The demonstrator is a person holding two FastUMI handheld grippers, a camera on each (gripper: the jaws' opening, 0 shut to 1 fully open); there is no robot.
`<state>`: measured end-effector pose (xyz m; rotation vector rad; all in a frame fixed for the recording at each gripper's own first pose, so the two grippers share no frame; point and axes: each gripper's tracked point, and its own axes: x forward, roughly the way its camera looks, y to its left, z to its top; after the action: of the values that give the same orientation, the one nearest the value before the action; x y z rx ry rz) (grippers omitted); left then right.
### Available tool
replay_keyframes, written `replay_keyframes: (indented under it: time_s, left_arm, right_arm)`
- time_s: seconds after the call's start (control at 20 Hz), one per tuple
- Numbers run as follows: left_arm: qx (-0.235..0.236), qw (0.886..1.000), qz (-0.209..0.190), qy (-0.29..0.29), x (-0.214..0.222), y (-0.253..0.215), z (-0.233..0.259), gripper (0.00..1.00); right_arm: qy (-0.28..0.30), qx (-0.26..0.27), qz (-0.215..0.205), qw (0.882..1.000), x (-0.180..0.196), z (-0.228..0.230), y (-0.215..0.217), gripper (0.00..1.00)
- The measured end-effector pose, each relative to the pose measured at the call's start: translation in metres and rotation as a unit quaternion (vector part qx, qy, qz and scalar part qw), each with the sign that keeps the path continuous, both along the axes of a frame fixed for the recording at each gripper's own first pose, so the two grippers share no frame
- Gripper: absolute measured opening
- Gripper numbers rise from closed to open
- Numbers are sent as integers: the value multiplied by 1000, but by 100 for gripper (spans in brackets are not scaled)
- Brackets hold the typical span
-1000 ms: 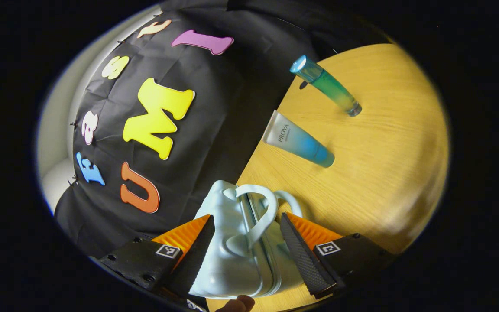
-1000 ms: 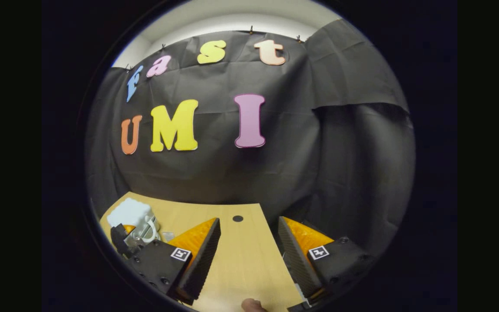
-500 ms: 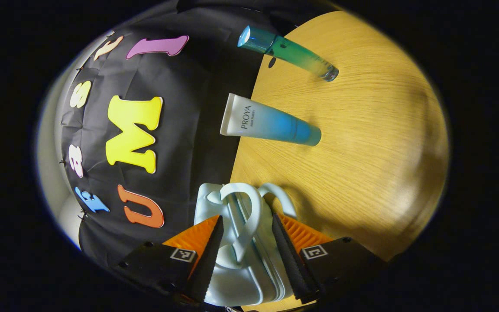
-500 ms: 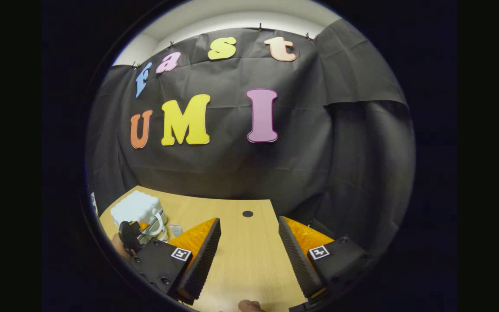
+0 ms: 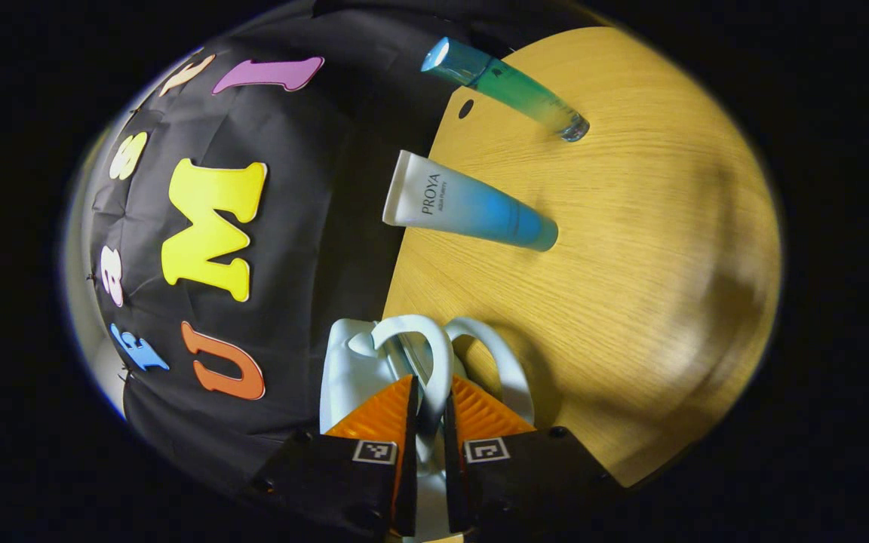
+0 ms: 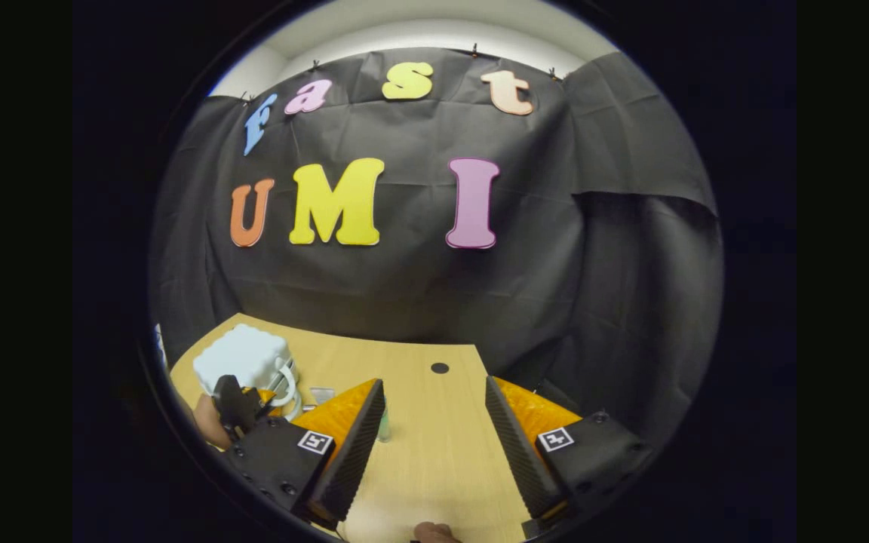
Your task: First open the suitcase, pack the skin care products into it, and then close the suitcase.
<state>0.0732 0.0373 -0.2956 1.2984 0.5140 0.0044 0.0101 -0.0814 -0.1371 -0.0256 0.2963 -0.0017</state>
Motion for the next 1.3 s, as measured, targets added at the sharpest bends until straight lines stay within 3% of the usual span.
replay_keyframes:
  time_s: [0.15,0.35,0.6,0.95,1.3]
  left_arm:
    - [-66,997,-1,-27,-3,-2,8,4]
    - [-139,990,6,-39,-6,0,38,3]
    - [-224,971,15,-80,-14,19,104,3]
    - [-337,930,39,-141,-30,97,198,2]
    - [-435,876,83,-189,-45,211,234,2]
  right_arm:
    - [-8,-12,-5,1000,-4,7,14,80]
    - [-7,-18,-11,1000,-10,8,33,80]
    - [-20,-19,-15,1000,-11,24,64,80]
    - [-38,-16,-22,999,3,42,112,80]
    - [-46,-28,0,999,3,49,187,80]
